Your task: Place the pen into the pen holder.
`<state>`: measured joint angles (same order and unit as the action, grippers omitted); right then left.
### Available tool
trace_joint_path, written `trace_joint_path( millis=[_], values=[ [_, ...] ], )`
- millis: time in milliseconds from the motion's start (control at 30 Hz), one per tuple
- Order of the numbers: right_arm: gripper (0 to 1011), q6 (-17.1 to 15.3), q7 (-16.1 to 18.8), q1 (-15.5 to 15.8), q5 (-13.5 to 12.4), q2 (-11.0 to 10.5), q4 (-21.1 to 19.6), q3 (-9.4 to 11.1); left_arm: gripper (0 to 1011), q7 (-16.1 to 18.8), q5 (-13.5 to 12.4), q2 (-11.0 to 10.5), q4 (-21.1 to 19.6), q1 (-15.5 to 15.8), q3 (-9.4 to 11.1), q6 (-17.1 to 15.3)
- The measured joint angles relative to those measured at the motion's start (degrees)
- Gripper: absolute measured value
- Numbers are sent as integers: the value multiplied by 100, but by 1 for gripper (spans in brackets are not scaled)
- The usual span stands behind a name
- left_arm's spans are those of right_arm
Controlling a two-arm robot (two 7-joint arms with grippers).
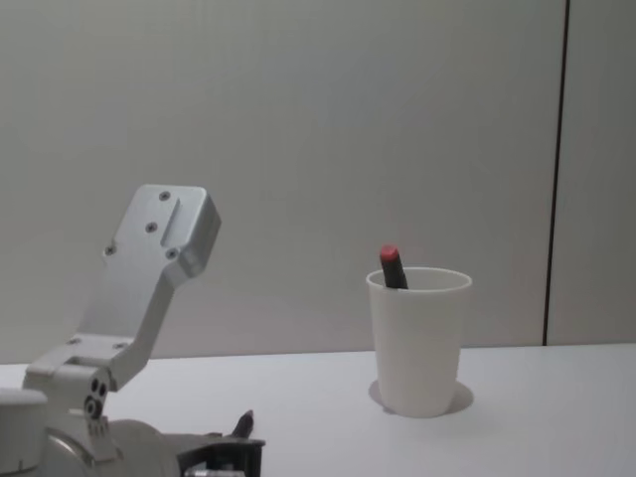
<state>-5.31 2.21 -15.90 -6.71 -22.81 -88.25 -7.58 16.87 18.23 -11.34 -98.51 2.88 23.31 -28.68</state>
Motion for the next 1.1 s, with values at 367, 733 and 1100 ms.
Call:
trace_joint_path(
  millis=[367,733,1100],
  values=[
    [1001,0,0,0,0,0,0,0,18,0,-3,0,-2,0,-1,3],
    [1001,0,0,0,0,0,0,0,19,1,0,0,0,-1,1,-4],
    [1001,0,0,0,0,0,0,0,306,1,10,0,12,-6,5,-41]
  ],
)
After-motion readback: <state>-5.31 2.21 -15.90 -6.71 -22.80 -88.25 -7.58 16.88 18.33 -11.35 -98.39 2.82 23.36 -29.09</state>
